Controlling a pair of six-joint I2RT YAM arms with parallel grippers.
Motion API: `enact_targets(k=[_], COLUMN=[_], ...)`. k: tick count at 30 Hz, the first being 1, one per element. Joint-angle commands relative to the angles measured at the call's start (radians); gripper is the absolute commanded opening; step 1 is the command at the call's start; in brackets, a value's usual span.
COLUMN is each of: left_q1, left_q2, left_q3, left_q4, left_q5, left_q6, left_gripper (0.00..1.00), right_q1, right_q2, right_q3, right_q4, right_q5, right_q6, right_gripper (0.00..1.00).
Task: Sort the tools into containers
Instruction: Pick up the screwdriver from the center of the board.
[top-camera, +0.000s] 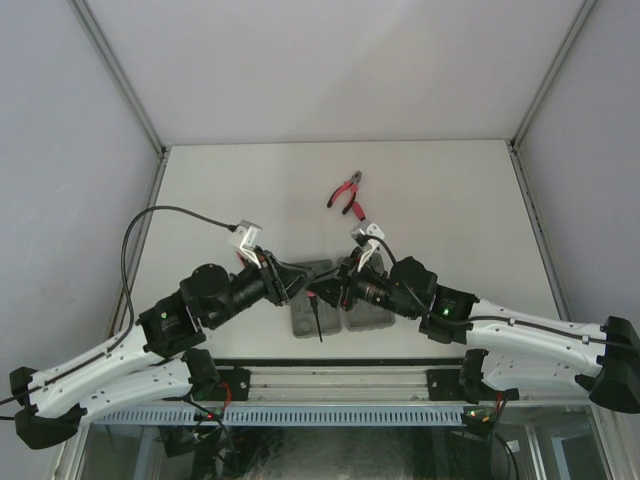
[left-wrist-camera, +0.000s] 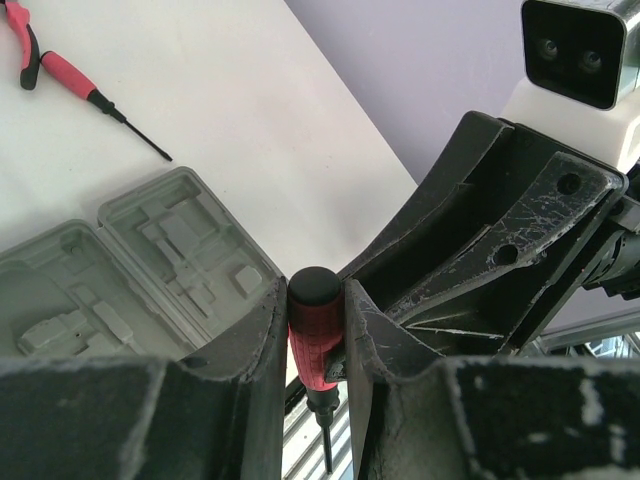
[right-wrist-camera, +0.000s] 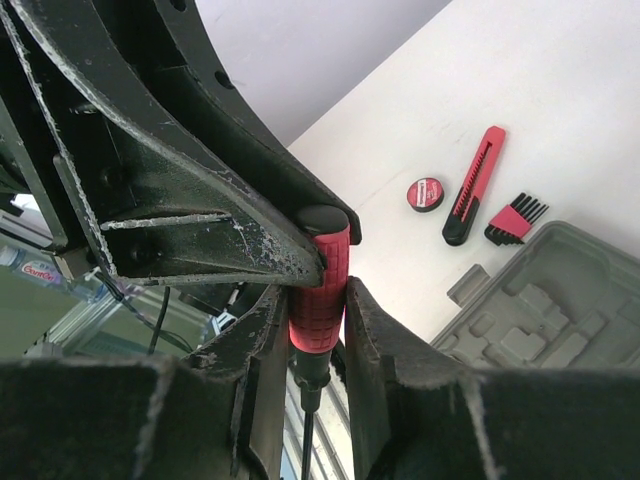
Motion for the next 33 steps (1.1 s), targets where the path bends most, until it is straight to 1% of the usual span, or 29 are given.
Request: enact_targets(k=[1,7,11,19,20,26,30,33], left_q1=[-0.002,-0.003,-0.003,-0.003,-0.002,-0.002,0.001,0.035], left_q2=[-0.019,-0.028,-0.033,-0.063,-0.066,-0.075,-0.074,-0.067], left_q3=[0.05,0.049,0.044,0.034,0.033,0.043,0.049,0.049], left_q4=[0.014,-0.004,-0.018,-0.043,-0.048,-0.1,-0.144,-0.165], left_q5=[0.002,-0.012,-0.02,-0.051,-0.057,-0.107,-0.162,-0.156], left_q6=[-0.003,-0.004,-0.004,-0.004,-0.023,-0.025,-0.022,-0.022], left_gripper=[0.26,0.55,0.68,0.82,0.84,0.94,0.98,0.99], right_q1=[-0.007,-0.007,-0.005,-0.002,-0.002,-0.001,-0.002,-0.003], right_q2=[-0.02,-0.037,-0.045,-0.06,-0.063,-0.095,-0.136,-0.157], right_q3=[0.048,0.048,0.049,0.048,0.048,0.03,0.004,-0.012], right_q4=[0.022,-0.014,-0.046,-0.119,-0.13,-0.189,-0.209,-0.225], right_q5=[0.035,0.074,0.097,0.166,0.179,0.245,0.274,0.29], right_q6=[0.02,0.033,0.042,0.058,0.061,0.076,0.092,0.1], right_gripper=[0.1,0.03,0.0,0.0,0.0,0.0,0.0,0.0])
